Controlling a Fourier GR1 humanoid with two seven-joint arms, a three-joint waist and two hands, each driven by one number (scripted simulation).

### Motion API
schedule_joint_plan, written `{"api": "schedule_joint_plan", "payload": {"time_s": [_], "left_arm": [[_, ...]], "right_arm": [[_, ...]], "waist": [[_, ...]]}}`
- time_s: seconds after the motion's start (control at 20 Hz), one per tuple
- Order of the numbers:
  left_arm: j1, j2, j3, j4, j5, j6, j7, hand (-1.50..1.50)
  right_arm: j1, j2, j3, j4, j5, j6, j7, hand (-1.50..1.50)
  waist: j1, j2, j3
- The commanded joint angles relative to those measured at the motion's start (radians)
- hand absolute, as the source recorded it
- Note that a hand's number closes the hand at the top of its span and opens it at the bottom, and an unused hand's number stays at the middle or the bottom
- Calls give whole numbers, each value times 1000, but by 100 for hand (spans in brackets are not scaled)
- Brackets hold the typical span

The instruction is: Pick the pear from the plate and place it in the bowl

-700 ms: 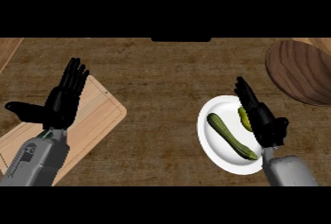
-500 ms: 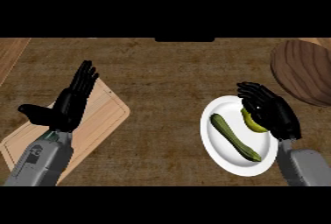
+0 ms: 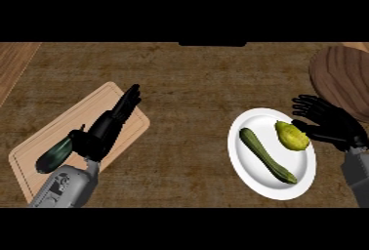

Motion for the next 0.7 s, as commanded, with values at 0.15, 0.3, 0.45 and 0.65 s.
{"api": "schedule_joint_plan", "payload": {"time_s": [0.15,0.3,0.45,0.65], "left_arm": [[27,-2,-11,-57,-2,-16,38,0],[2,-56,-68,-51,-47,26,75,0],[42,-10,-59,-106,-25,-22,58,0],[25,-22,-58,-79,-35,-16,59,0]], "right_arm": [[-164,-149,82,168,152,222,-74,-150],[-241,-212,152,214,253,297,-90,-150],[-276,-293,249,206,343,426,-49,-150],[-369,-322,336,249,358,715,-13,-150]], "waist": [[17,0,0],[33,8,2],[48,3,0],[52,9,-1]]}}
